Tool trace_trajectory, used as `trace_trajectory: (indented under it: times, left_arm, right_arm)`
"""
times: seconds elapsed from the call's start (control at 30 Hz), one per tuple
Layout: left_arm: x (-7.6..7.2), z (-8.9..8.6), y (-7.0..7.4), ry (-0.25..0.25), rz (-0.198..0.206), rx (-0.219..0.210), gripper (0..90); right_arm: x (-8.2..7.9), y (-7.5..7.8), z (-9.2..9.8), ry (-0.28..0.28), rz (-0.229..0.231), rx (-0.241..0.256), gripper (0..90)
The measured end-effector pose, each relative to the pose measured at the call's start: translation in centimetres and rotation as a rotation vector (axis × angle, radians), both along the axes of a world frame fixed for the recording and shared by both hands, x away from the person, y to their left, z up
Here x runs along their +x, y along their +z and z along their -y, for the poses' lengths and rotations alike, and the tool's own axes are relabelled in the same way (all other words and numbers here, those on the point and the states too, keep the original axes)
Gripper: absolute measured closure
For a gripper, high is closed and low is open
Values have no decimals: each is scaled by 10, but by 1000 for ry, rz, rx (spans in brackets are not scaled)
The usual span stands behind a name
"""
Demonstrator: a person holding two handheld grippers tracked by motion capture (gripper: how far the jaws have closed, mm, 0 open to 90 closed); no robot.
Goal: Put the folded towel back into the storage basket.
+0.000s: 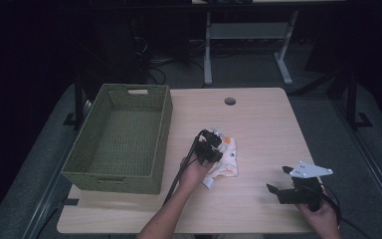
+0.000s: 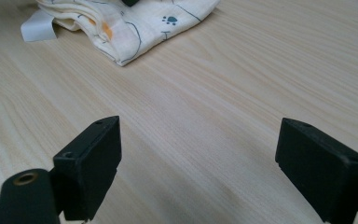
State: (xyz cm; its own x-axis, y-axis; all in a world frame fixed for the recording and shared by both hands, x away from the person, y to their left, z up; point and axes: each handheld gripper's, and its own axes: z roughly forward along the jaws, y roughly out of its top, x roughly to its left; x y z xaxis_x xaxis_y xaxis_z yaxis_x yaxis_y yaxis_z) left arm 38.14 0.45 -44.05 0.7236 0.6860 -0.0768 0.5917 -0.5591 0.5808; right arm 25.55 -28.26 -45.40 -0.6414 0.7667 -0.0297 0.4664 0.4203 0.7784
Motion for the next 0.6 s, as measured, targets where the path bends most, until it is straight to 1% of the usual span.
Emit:
trace_trajectory:
  times: [0.17,0.3,0.43,0.53,0.6]
  left_arm:
    - [-2,-3,9,-1,-10,-35,826]
    - [-2,-5,18,-16,-12,-46,826]
    - [-4,-7,28,-20,-17,-87,827]
    - [-4,-10,34,-20,-26,-116,827]
    - [-4,-12,37,-17,-35,-142,827]
  right_arm:
    - [0,0,0,-2,1,0,139]
    - [0,0,0,-2,0,-2,139]
    - [1,0,1,-4,3,0,139]
    - [1,0,2,-6,4,0,139]
    - [1,0,2,-6,4,-1,140]
